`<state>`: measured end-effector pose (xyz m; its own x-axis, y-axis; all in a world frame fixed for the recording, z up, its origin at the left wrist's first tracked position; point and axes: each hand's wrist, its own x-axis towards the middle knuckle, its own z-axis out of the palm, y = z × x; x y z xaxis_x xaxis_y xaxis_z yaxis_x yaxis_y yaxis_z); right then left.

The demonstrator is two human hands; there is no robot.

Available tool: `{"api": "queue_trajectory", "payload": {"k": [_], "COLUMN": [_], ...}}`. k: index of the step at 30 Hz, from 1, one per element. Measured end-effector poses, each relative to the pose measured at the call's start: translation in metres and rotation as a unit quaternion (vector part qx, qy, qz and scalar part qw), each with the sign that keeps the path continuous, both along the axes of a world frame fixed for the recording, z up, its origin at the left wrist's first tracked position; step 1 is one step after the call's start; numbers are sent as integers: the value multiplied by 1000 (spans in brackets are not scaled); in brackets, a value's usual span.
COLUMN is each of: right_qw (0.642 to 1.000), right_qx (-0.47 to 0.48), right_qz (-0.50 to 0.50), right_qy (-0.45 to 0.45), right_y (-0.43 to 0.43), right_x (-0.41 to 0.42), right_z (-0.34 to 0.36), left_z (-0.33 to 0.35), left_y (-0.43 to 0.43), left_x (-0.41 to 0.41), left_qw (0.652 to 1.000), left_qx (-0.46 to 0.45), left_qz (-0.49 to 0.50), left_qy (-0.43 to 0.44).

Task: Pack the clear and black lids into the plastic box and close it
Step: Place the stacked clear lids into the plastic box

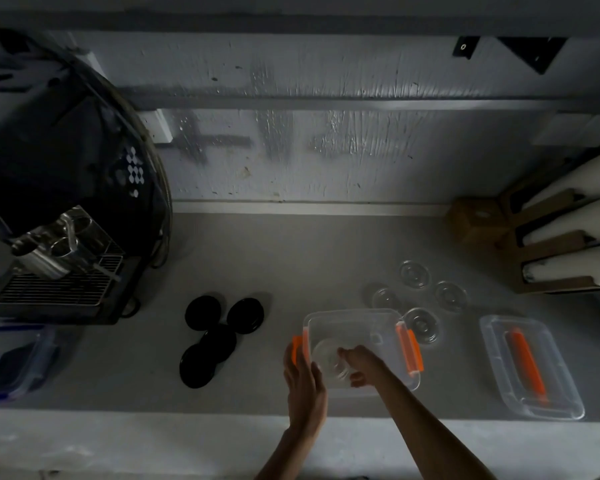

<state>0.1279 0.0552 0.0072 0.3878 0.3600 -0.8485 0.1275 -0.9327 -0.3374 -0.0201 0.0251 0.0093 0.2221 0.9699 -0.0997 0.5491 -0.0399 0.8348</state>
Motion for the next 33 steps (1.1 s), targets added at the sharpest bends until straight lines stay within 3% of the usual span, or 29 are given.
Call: {"api": "queue_trajectory", "payload": {"k": [9, 14, 16, 18, 22, 24, 26, 28, 31, 33], "right_qw": [998, 974, 956, 951, 956, 967, 978, 983, 981, 975], "right_qx": [29, 159, 234, 272, 192, 148, 123, 110, 93, 75], "right_qz": [47, 109, 75, -11, -51, -49, -29, -17, 5, 30], "right_qy": [-28, -118, -160, -147, -216, -199, -167, -148, -170, -206], "right_y": [-4, -18, -31, -47, -66, -62, -53, -44, -30, -24], "right_x": [-1, 18, 43, 81, 177, 211, 230, 238, 233, 227], "right_z": [7, 26, 35, 42, 33, 17, 0, -17, -37, -47], "left_z": [3, 2, 7, 15, 30, 35, 35, 27, 2, -20], "left_y": [2, 3, 2, 2, 31, 58, 89, 116, 143, 148], "left_x": [2, 12, 26, 49, 125, 171, 216, 250, 281, 287], "left_qw": [999, 990, 984, 980, 952, 943, 948, 942, 904, 883], "left_qx": [-14, 35, 39, 91, 257, 287, 246, 137, -12, -56], "left_qz": [5, -2, 13, -4, -64, -82, -114, -163, -213, -231], "left_qy": [43, 138, 171, 175, 152, 148, 167, 258, 371, 405]}}
